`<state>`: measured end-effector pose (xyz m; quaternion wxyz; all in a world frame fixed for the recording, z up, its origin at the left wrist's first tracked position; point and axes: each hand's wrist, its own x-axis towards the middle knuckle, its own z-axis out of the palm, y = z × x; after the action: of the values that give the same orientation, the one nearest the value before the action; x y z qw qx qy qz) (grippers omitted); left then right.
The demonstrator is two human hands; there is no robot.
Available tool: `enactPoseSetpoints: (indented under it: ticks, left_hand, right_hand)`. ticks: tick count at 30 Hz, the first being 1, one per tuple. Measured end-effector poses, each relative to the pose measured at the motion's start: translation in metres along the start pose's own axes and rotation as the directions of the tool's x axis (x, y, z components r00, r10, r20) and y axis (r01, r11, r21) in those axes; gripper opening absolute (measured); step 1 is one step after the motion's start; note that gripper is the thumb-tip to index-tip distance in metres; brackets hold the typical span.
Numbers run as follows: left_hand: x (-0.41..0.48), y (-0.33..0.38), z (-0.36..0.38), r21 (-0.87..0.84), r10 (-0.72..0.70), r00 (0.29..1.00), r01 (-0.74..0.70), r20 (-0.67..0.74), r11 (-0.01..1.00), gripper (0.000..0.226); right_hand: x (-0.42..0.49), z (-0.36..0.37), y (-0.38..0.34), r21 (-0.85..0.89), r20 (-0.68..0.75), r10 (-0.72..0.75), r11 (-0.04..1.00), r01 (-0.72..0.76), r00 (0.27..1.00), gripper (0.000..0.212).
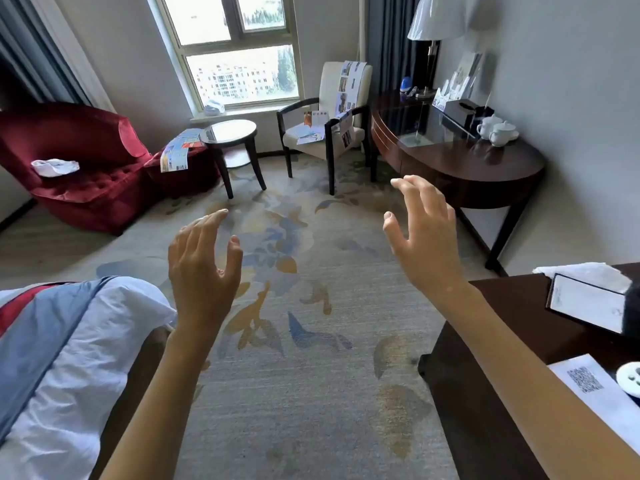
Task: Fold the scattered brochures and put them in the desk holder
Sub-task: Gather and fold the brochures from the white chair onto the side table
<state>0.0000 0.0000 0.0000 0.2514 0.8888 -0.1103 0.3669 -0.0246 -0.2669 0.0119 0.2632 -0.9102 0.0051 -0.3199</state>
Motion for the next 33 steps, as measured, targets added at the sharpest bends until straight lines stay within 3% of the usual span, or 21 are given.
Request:
enactPoseSetpoints:
  ticks: [9,19,28,33]
  left_hand:
    - [0.066,-0.053,0.078,0.016,-0.022,0.999,0.022,0.028,1.000,0.038]
    - [0.212,-0.145,0.194,-0.056,0.036,0.990,-0.029,0.134,0.998,0.042]
    - [0.346,-0.194,0.342,-0.108,0.069,0.974,-0.046,0.214,0.993,0.031]
    - [0.446,-0.211,0.433,-0.077,0.093,0.983,-0.082,0.157,0.994,0.031]
  right_hand:
    - [0.076,0.090,0.017,0.005,0.055,0.009,1.000,-0.009,0.998,0.041]
    - [0.229,0.223,0.031,-0.045,0.075,0.066,0.997,-0.063,0.995,0.035]
    - [0.369,0.320,0.079,-0.097,0.085,0.131,0.988,-0.123,0.988,0.033]
    - [0.488,0.378,0.128,-0.087,0.059,0.066,0.994,-0.061,0.996,0.034]
